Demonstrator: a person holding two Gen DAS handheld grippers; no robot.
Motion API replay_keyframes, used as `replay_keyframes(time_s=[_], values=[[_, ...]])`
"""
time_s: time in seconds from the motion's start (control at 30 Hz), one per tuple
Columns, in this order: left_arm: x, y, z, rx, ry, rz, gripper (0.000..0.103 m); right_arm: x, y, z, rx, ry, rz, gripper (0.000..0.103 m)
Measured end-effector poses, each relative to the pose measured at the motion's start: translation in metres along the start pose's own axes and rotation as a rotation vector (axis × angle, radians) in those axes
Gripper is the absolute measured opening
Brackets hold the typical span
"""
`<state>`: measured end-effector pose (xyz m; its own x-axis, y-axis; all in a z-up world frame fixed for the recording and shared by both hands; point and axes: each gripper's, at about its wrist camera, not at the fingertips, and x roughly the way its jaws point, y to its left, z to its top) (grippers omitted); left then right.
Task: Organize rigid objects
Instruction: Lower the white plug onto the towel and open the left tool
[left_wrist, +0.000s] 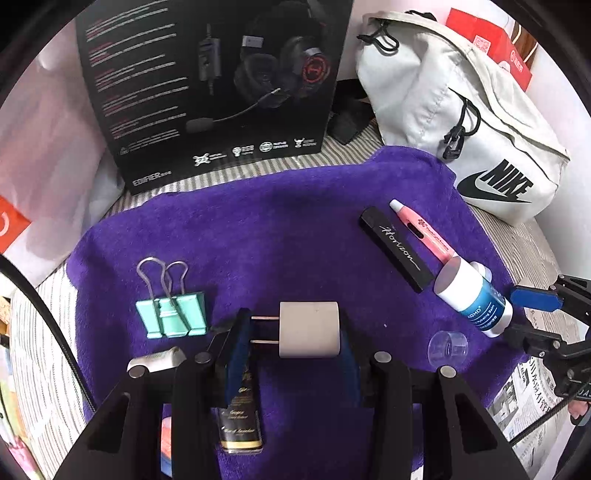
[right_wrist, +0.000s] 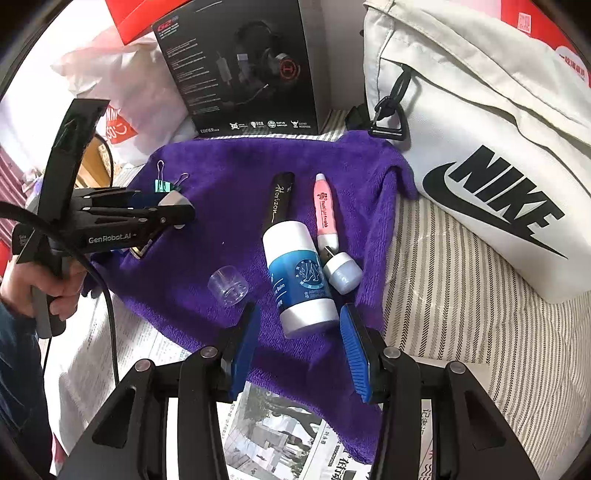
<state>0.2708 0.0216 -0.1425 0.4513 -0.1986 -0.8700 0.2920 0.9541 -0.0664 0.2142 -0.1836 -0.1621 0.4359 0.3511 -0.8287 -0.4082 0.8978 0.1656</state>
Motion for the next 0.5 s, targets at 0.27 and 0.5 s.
replay_keyframes(time_s=[0.27,0.5], values=[[0.015,-0.011,0.002,0.064,0.032,0.044,0.042,-0.003,-0.002,-0.003,0.014,-0.009,0.012,0.045],[0.014,-0.013,-0.003,0.067,0.046,0.045,0.052,-0.004,-0.001,-0.005,0.023,-0.009,0.017,0.045]])
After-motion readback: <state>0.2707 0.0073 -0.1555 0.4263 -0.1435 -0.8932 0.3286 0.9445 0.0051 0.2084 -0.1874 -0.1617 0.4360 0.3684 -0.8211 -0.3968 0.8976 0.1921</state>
